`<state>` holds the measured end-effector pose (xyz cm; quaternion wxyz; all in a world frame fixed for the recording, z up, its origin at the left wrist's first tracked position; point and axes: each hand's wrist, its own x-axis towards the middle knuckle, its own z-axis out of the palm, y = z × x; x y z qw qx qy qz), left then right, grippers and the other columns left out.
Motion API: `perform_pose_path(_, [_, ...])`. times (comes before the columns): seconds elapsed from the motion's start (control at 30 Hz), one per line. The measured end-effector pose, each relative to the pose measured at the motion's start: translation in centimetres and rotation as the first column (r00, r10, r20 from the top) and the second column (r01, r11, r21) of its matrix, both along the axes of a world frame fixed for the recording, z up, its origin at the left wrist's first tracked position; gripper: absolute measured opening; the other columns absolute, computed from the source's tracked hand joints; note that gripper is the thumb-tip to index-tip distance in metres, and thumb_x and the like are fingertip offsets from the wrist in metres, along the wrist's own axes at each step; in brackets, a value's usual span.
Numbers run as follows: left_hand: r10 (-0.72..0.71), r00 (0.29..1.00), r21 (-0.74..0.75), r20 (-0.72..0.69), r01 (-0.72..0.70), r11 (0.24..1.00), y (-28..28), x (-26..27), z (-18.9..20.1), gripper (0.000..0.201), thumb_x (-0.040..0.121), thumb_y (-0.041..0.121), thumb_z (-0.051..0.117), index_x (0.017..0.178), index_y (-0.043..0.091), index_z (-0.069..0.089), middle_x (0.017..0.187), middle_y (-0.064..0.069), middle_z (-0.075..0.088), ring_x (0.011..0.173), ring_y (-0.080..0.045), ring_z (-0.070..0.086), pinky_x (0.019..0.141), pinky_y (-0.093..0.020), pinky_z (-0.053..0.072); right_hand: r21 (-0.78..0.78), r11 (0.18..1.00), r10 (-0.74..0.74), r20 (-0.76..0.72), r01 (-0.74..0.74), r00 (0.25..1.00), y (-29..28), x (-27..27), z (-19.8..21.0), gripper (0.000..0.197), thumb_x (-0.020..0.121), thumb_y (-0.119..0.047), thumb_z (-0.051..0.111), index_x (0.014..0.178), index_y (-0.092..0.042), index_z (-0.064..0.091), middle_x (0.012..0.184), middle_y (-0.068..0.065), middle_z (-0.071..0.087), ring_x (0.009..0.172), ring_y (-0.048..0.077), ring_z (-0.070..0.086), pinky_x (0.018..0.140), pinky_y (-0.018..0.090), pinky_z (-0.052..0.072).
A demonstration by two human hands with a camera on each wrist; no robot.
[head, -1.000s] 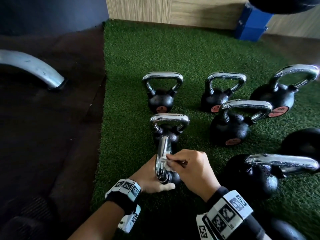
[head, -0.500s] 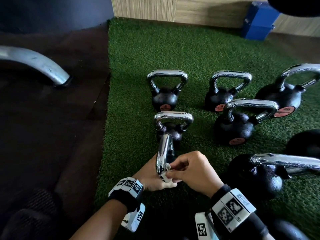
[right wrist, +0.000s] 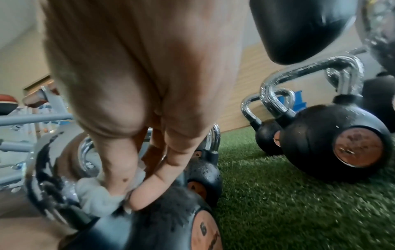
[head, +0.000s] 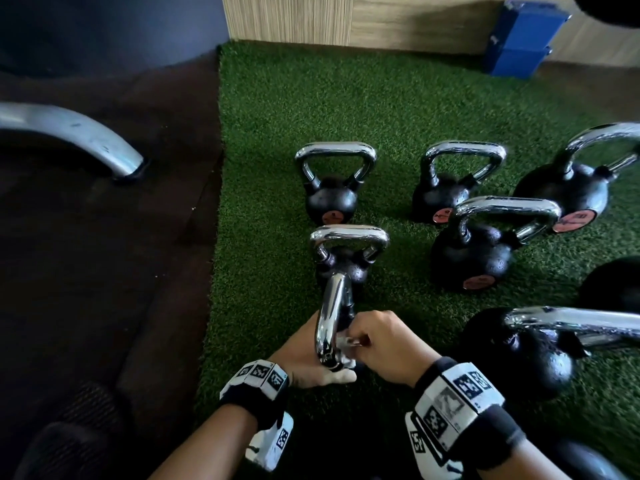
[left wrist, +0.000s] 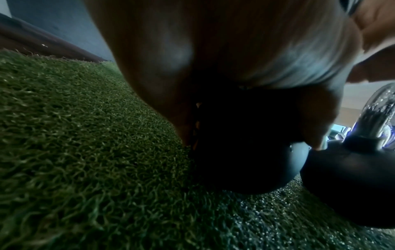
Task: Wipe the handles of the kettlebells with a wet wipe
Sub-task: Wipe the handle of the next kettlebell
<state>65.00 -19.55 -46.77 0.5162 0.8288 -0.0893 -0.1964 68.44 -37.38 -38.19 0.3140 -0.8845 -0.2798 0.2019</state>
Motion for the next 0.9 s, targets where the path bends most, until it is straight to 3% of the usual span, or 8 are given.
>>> perform_pose_path(0.17, [0.035, 0.999, 0.006, 0.036, -0.036, 0.999, 0.2, -0.1, 0.4, 0.086, 0.067, 0.031, 0.094, 0.133, 0.022, 0.041, 0.111, 0.017, 0.066, 0.100, 0.004, 0.066, 0.088, -0.019, 0.053, 0.071, 0.995, 0.072, -0.088, -0.066, 0.993, -0.6, 0.0, -0.1, 0.010, 0.082, -0.005, 0.072, 0.088, -0.010, 0.079, 0.095, -0.004, 0.071, 0.088, 0.009, 0.067, 0.078, 0.023, 0.052])
perform_pose_path(0.27, [-0.033, 0.989, 0.128, 0.145, 0.015, 0.992, 0.1, -0.1, 1.1, 0.103, 0.065, 0.039, 0.093, 0.145, 0.040, 0.028, 0.145, 0.008, 0.046, 0.131, -0.005, 0.050, 0.109, -0.021, 0.040, 0.045, 0.998, 0.047, -0.136, -0.041, 0.990, -0.9, 0.3, -0.6, 0.014, 0.081, -0.004, 0.071, 0.075, -0.016, 0.074, 0.086, -0.009, 0.068, 0.078, 0.004, 0.064, 0.073, 0.024, 0.051])
perform_pose_path(0.43, [-0.066, 0.975, 0.176, 0.213, 0.029, 0.984, -0.1, 0.1, 1.2, 0.092, 0.064, 0.035, 0.094, 0.123, 0.063, 0.028, 0.141, 0.016, 0.041, 0.129, -0.002, 0.046, 0.106, -0.017, 0.037, 0.148, 0.988, 0.009, -0.351, 0.046, 0.936, -1.1, 0.3, -1.4, 0.017, 0.083, 0.006, 0.066, 0.078, -0.009, 0.073, 0.088, 0.016, 0.073, 0.071, 0.023, 0.067, 0.069, 0.039, 0.058])
perform_pose_path(0.57, [-0.074, 0.978, 0.188, 0.195, 0.037, 0.981, 0.1, -0.1, 0.5, 0.112, 0.062, 0.041, 0.094, 0.150, 0.039, 0.024, 0.147, 0.016, 0.038, 0.134, -0.005, 0.047, 0.113, -0.022, 0.041, 0.326, 0.934, 0.068, -0.559, 0.144, 0.826, -1.4, 0.0, -1.6, 0.024, 0.087, 0.010, 0.065, 0.080, -0.010, 0.077, 0.083, 0.013, 0.072, 0.072, 0.020, 0.065, 0.068, 0.029, 0.055])
perform_pose_path(0.67, [-0.099, 0.964, 0.210, 0.247, 0.047, 0.977, 0.0, 0.0, -0.3, 0.111, 0.063, 0.038, 0.095, 0.144, 0.045, 0.020, 0.147, 0.015, 0.034, 0.134, -0.005, 0.042, 0.103, 0.003, 0.025, 0.410, 0.869, 0.075, -0.661, 0.276, 0.747, -1.2, -0.2, -1.7, 0.023, 0.085, 0.014, 0.063, 0.081, -0.005, 0.075, 0.076, 0.008, 0.070, 0.066, 0.016, 0.063, 0.062, 0.024, 0.051])
perform_pose_path(0.73, [-0.156, 0.947, 0.252, 0.281, 0.084, 0.964, 0.0, 0.2, -0.4, 0.104, 0.065, 0.039, 0.093, 0.149, 0.031, 0.033, 0.147, 0.013, 0.027, 0.134, -0.001, 0.033, 0.102, 0.008, 0.015, 0.451, 0.769, 0.058, -0.755, 0.453, 0.653, -1.0, -0.4, -2.0, 0.019, 0.087, 0.013, 0.061, 0.083, -0.001, 0.073, 0.074, 0.010, 0.070, 0.061, 0.015, 0.065, 0.057, 0.021, 0.052])
perform_pose_path(0.83, [-0.241, 0.921, 0.309, 0.306, 0.143, 0.940, -0.1, 0.5, 0.0, 0.076, 0.068, 0.043, 0.091, 0.134, 0.031, 0.055, 0.158, 0.000, 0.028, 0.142, -0.008, 0.028, 0.117, -0.015, 0.028, 0.455, 0.674, 0.067, -0.822, 0.582, 0.566, -1.0, -0.6, -2.5, 0.016, 0.088, 0.006, 0.061, 0.084, -0.002, 0.074, 0.074, 0.010, 0.071, 0.059, 0.014, 0.068, 0.053, 0.020, 0.054])
perform_pose_path(0.9, [-0.191, 0.939, 0.259, 0.284, 0.117, 0.959, -0.1, 0.5, 0.0, 0.086, 0.066, 0.041, 0.093, 0.135, 0.037, 0.043, 0.155, -0.001, 0.035, 0.141, -0.010, 0.036, 0.116, -0.028, 0.039, 0.471, 0.683, 0.111, -0.822, 0.558, 0.558, -1.3, -0.6, -2.6, 0.013, 0.084, 0.002, 0.065, 0.092, -0.001, 0.075, 0.080, 0.010, 0.073, 0.066, 0.015, 0.070, 0.061, 0.023, 0.058])
